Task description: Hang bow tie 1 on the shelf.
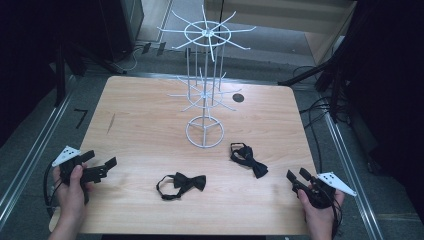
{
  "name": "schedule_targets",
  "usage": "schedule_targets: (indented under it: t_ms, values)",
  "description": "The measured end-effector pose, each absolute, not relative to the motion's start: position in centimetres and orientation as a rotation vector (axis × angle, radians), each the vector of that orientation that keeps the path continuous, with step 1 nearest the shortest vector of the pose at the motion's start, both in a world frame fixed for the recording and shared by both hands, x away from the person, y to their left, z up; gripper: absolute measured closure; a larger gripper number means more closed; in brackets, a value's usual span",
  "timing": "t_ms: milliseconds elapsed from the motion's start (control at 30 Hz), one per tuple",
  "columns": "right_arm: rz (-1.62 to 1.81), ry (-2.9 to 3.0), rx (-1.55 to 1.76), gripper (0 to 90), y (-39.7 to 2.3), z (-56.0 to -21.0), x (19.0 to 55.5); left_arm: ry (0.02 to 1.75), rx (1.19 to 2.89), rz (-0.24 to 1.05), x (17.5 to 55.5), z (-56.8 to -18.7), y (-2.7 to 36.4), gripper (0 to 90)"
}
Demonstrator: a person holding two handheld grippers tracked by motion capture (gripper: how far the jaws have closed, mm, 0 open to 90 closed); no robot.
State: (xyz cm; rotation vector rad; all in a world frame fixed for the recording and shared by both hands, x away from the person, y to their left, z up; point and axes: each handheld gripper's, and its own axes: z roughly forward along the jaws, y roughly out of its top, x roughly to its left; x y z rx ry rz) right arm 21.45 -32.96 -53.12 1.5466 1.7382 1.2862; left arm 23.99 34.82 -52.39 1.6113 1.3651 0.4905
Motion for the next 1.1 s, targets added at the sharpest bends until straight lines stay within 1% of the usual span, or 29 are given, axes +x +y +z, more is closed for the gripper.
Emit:
schedule_targets:
  t_ms: [233,667,1100]
  values:
    - [1.281,1.796,1.495,42.7,-30.9,-52.2,22.7,1.359,1.62,0.496,23.9,-52.4,34.6,0.0]
    - [1.246,1.904,1.434,40.9,-26.7,-52.0,25.3,1.357,1.622,0.491,24.0,-52.4,34.7,0.0]
    - [1.213,1.977,1.443,38.6,-24.9,-52.6,27.1,1.357,1.621,0.495,23.9,-52.4,34.6,0.0]
